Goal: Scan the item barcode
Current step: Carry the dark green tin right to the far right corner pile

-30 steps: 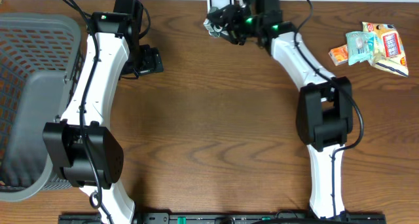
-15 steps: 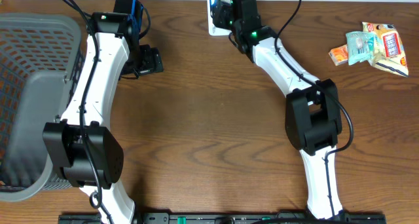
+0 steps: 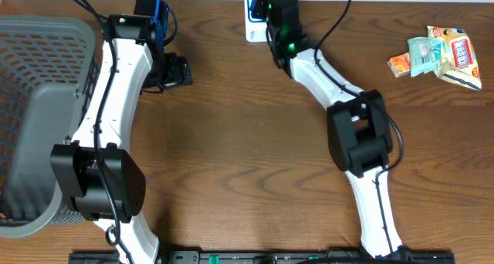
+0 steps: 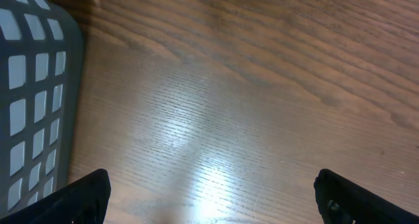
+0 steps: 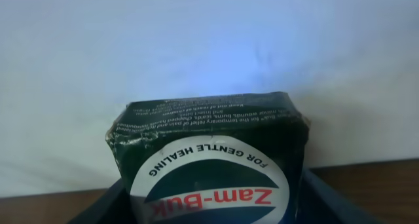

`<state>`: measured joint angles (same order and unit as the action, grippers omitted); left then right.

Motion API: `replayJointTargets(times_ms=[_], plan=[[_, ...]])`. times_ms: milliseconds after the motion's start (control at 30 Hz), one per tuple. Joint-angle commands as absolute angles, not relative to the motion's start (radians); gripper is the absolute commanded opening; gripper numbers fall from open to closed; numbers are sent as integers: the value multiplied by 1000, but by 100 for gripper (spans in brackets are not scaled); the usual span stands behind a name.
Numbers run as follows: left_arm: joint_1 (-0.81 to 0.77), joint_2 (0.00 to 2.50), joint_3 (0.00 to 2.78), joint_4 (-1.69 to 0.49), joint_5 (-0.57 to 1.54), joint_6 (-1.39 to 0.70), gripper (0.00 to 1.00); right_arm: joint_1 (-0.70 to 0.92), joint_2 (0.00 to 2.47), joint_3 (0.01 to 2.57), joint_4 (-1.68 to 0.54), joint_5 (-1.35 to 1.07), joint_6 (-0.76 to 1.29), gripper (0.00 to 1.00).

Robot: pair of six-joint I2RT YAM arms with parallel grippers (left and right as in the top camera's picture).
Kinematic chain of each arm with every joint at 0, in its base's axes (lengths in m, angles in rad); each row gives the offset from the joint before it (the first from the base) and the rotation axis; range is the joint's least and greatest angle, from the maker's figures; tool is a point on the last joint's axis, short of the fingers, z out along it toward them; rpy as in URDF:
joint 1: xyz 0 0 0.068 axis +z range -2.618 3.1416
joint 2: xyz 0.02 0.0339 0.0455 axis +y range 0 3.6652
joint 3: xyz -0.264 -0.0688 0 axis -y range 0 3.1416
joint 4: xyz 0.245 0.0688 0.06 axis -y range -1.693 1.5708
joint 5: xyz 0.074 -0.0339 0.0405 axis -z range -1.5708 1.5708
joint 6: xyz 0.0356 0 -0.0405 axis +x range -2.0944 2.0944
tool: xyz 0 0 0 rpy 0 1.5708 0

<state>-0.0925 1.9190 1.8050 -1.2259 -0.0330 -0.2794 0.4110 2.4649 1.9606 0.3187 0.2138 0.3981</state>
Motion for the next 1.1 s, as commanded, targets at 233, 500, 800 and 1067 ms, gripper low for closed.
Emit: replayJointTargets(times_ms=[233,500,800,1067], plan=[[-90,1917,1795,-1230,-46,-263,98,413,2507,1973,374,234,350,54],[-90,1917,1795,-1229,-46,-263,98,379,2419,1974,281,234,366,57],[-90,1917,1795,-1230,-46,-263,98,213,2241,1974,-58,235,356,58],[-90,1917,1795,-1229,-46,-263,98,-44,2211,1972,-397,318,253,56]])
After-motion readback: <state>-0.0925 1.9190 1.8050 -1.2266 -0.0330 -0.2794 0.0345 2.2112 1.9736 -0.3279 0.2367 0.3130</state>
